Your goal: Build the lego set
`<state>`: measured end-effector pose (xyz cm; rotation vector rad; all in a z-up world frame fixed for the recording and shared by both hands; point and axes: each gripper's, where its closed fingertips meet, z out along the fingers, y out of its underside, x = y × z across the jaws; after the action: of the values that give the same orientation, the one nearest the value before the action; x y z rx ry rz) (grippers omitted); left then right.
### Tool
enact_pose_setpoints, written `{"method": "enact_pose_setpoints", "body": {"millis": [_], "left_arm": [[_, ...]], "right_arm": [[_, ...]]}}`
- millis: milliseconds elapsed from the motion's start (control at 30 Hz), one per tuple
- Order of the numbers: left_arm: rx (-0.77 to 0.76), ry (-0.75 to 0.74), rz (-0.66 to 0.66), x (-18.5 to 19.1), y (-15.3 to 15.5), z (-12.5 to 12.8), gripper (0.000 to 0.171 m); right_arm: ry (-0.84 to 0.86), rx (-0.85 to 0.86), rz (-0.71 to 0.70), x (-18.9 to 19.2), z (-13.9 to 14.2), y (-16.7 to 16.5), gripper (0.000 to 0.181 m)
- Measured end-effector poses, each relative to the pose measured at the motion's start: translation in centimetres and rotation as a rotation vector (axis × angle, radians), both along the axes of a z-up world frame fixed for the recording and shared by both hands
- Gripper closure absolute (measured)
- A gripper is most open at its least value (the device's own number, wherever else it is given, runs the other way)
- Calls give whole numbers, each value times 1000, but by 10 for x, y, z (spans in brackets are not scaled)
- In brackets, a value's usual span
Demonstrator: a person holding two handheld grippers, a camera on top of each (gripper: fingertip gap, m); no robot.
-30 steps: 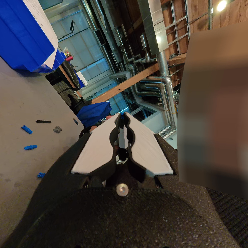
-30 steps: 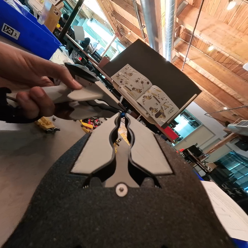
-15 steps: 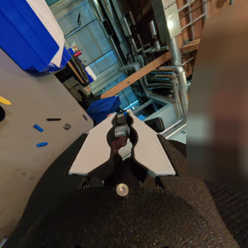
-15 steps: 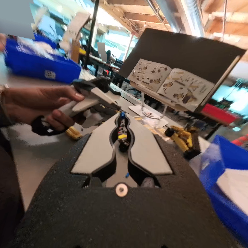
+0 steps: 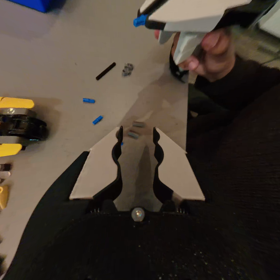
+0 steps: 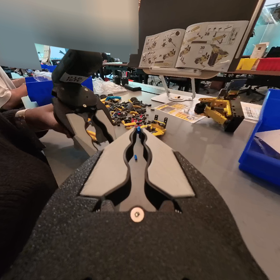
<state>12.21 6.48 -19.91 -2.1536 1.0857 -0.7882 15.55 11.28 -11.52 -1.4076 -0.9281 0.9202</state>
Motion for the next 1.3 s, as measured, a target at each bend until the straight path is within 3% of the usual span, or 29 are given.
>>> {"method": "enact_pose_setpoints", "body": {"millis": [133, 333, 467, 833, 1033, 1200, 1300], "left_arm": [[39, 142, -1, -6, 2, -17, 137], [78, 204, -14, -3, 3, -27, 148], [86, 210, -39, 0, 0, -27, 158], [6, 260, -81, -9, -37, -25, 148], [86, 207, -35, -5, -21, -20, 145], [129, 249, -84, 0, -23, -28, 161], [114, 231, -93, -2, -26, -28, 161]], "right_arm": [[1, 6, 18, -2, 0, -2, 177], [7, -2, 13, 1, -1, -2, 177], [5, -7, 16, 1, -2, -2, 177], [-22, 12, 7, -2, -4, -3, 177], [-11, 19, 3, 0, -3, -3, 177], [-4, 11, 10, 1, -2, -4, 177], [-2, -3, 24, 0, -3, -4, 177]]}}
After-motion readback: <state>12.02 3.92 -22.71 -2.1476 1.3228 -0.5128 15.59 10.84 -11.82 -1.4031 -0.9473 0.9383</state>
